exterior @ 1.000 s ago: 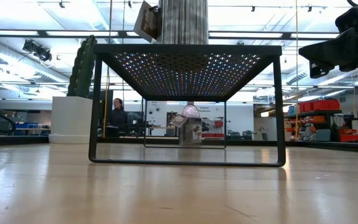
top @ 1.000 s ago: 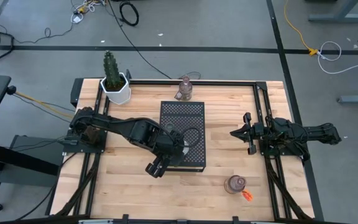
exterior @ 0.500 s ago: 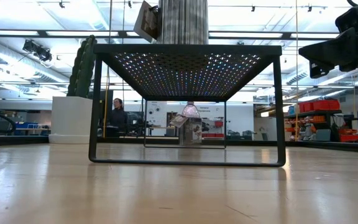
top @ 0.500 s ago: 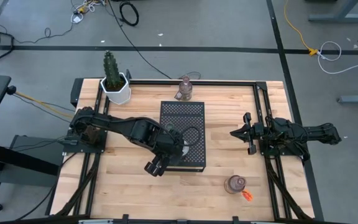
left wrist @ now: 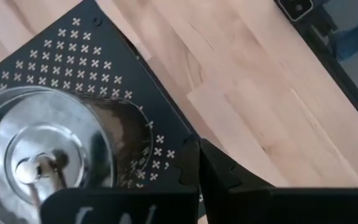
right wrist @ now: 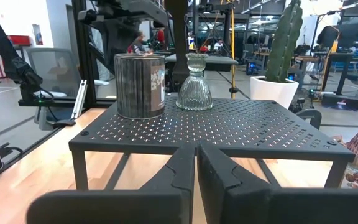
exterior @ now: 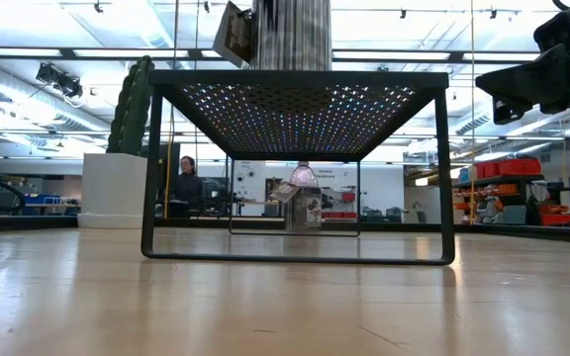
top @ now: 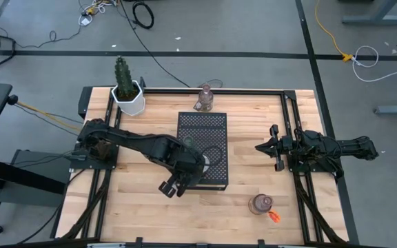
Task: Pick & Place candle stick holders
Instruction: Put the left brown scented candle on the shelf
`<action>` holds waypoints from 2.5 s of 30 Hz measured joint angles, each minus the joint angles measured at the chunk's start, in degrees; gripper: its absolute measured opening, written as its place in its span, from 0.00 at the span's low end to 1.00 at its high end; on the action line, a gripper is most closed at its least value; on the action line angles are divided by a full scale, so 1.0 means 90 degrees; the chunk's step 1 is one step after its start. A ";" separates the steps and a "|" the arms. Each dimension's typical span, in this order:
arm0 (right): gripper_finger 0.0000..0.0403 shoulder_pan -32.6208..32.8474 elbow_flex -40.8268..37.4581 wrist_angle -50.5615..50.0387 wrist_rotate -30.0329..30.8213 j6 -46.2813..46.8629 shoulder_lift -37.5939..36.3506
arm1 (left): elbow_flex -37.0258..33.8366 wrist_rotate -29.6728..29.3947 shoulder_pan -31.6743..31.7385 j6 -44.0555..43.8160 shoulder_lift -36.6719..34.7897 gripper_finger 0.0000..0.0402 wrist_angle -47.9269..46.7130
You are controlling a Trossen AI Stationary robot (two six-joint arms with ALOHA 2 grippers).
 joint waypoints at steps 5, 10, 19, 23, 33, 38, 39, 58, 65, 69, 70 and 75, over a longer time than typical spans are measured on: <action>0.06 0.0000 -0.0001 0.0000 0.0000 0.0000 0.0000 | -0.0006 -0.0029 0.0143 0.0107 0.0000 0.00 0.0015; 0.06 0.0000 0.0000 -0.0002 0.0000 0.0000 0.0000 | -0.0007 -0.0281 0.0258 0.0219 0.0000 0.00 0.0051; 0.06 0.0000 -0.0001 0.0000 0.0000 0.0000 0.0000 | -0.0007 -0.0452 0.0396 0.0253 0.0000 0.00 0.0388; 0.06 0.0000 0.0000 -0.0002 0.0000 0.0000 0.0000 | -0.0007 -0.0573 0.0495 0.0251 0.0000 0.00 0.0597; 0.06 0.0000 0.0000 0.0000 0.0000 0.0000 0.0000 | -0.0009 -0.0846 0.0784 0.0210 0.0000 0.00 0.1252; 0.06 0.0000 -0.0001 -0.0001 -0.0001 0.0000 0.0000 | -0.0009 -0.1058 0.0896 0.0207 0.0000 0.00 0.1342; 0.06 0.0000 -0.0001 0.0000 0.0000 0.0000 0.0000 | -0.0009 -0.1076 0.0917 0.0207 0.0002 0.00 0.1354; 0.06 0.0000 -0.0001 -0.0001 0.0000 0.0000 0.0000 | -0.0009 -0.1084 0.1091 0.0179 -0.0018 0.00 0.1774; 0.06 0.0000 -0.0002 -0.0002 -0.0001 0.0000 0.0000 | -0.0008 0.0436 0.1086 0.0113 -0.0027 0.00 0.1831; 0.06 0.0000 -0.0001 -0.0001 0.0000 0.0001 0.0000 | -0.0005 0.0274 0.1087 -0.0015 0.0111 0.00 0.1985; 0.06 0.0000 -0.0001 0.0002 -0.0001 0.0000 0.0000 | 0.0002 0.0207 0.1088 -0.0017 0.0172 0.00 0.2112; 0.06 0.0000 -0.0001 0.0017 -0.0005 0.0000 0.0000 | -0.0014 0.0146 0.1089 -0.0138 0.0386 0.00 0.2098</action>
